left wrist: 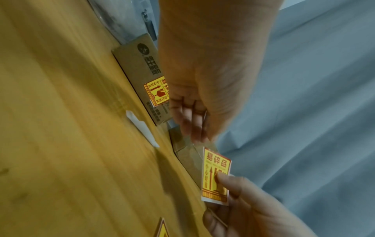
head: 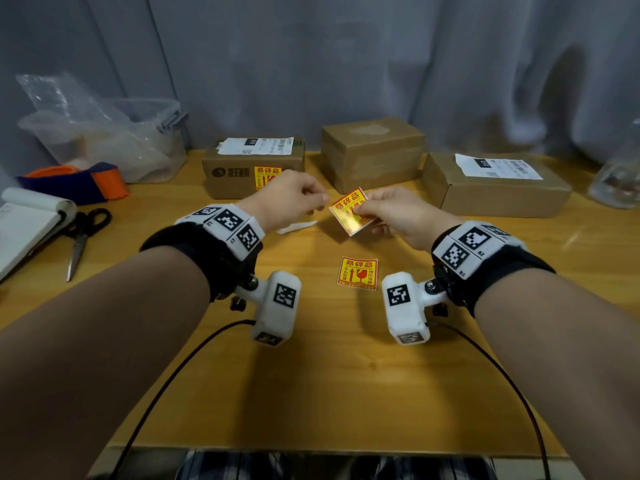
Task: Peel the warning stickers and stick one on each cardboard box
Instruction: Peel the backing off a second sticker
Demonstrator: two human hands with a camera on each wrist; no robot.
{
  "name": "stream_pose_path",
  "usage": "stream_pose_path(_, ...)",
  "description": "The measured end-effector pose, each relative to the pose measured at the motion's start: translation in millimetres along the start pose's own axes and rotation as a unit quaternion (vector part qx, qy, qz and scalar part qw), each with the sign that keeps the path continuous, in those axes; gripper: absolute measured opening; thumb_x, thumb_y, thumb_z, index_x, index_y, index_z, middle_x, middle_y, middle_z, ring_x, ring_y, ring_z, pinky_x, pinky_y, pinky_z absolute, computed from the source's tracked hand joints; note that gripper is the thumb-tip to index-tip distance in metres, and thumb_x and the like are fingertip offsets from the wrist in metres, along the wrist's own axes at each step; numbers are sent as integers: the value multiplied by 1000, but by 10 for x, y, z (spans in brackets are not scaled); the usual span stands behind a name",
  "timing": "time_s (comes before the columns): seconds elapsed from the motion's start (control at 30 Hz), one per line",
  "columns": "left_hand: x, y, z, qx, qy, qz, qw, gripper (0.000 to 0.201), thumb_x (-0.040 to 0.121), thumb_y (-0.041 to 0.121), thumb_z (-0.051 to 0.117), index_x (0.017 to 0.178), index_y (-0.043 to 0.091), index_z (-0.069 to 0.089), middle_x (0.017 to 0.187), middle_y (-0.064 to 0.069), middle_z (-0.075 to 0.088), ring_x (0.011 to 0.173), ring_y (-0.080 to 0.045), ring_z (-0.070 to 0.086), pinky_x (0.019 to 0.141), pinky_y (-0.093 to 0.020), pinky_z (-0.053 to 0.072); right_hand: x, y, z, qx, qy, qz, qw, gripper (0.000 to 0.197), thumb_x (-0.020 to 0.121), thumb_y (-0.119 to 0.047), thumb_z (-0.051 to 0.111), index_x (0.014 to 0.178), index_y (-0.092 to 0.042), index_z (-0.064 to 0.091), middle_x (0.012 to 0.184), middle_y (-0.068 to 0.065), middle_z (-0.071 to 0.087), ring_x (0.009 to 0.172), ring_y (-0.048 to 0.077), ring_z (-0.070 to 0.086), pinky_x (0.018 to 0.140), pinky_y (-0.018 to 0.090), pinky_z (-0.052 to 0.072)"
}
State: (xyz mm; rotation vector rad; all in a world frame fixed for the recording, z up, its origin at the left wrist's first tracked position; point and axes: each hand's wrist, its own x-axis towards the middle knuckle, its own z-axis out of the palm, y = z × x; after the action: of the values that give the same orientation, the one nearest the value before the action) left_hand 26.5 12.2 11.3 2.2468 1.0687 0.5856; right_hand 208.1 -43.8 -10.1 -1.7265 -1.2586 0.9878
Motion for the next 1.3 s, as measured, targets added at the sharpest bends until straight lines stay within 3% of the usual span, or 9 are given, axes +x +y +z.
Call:
stream_pose_path(0.1, -20, 10, 24, -52, -25, -23, 998, 19, 92, 19, 56, 100, 7, 67, 87, 2, 66, 73, -7, 58, 60, -12, 47, -26, 16, -20, 2, 7, -18, 1000, 11, 86, -18, 61, 78, -16, 68, 75, 3, 67, 66, 13, 57, 55, 20, 38)
stream_pose_path(0.17, -40, 21, 46, -72, -33, -35, 996, 17, 91, 17, 56, 100, 6, 67, 84, 2, 66, 70, -6, 58, 54, -8, 46, -59, 12, -36, 4, 6, -25, 1000, 13, 87, -17, 60, 76, -16, 67, 71, 1, 65, 60, 8, 55, 51, 17, 37)
stream_pose_path(0.4, -68, 51, 91, -97, -30, -45, 994, 17, 89, 14, 57, 94, 1, 68, 79, 5, 65, 71, -10, 56, 65, -22, 47, -84, 6, -30, 11, 2, -36, 999, 11, 85, -16, 61, 76, -16, 67, 74, 2, 68, 66, 10, 58, 58, 20, 40)
stream_pose_path(0.53, -76, 46, 107, -103, -22, -46, 993, 16, 88, 12, 58, 92, 0, 68, 74, 8, 64, 69, -9, 55, 63, -20, 47, -84, -6, -24, 16, -1, -38, 999, 11, 85, -14, 62, 75, -16, 67, 75, 4, 68, 68, 12, 59, 63, 21, 42)
stream_pose_path(0.73, -85, 62, 113, -118, -24, -52, 991, 11, 89, 12, 57, 83, 13, 66, 73, 3, 64, 67, -8, 55, 65, -22, 47, -102, -27, -20, 18, -1, -41, 999, 10, 85, -13, 61, 77, -14, 67, 76, 4, 67, 70, 12, 59, 64, 20, 43)
stream_pose_path(0.97, -80, 73, 124, -135, -22, -65, 988, 13, 90, 13, 55, 87, 7, 66, 72, 2, 62, 66, -8, 53, 65, -23, 46, -114, -51, -14, 16, 6, -33, 999, 10, 84, -13, 60, 78, -13, 69, 86, 10, 69, 83, 18, 59, 78, 29, 44)
stream_pose_path(1.07, -83, 75, 125, -150, -19, -70, 986, 15, 90, 13, 55, 92, 3, 65, 71, 1, 61, 65, -9, 53, 65, -24, 46, -117, -58, -15, 19, 11, -32, 999, 14, 84, -13, 59, 87, -4, 70, 88, 12, 68, 84, 19, 59, 81, 31, 44)
stream_pose_path(1.13, -87, 76, 123, -157, -18, -70, 985, 18, 90, 12, 55, 96, -1, 65, 72, 0, 61, 64, -9, 53, 65, -24, 45, -115, -57, -19, 20, 13, -32, 999, 19, 84, -13, 58, 92, 1, 69, 88, 13, 68, 85, 20, 58, 82, 32, 44)
stream_pose_path(1.3, -97, 88, 97, -147, -25, -68, 986, 20, 89, 14, 56, 98, -1, 66, 75, -1, 63, 65, -8, 53, 63, -22, 45, -124, -75, -22, 22, 19, -31, 999, 16, 84, -13, 59, 92, -3, 68, 87, 13, 66, 84, 20, 57, 80, 31, 42)
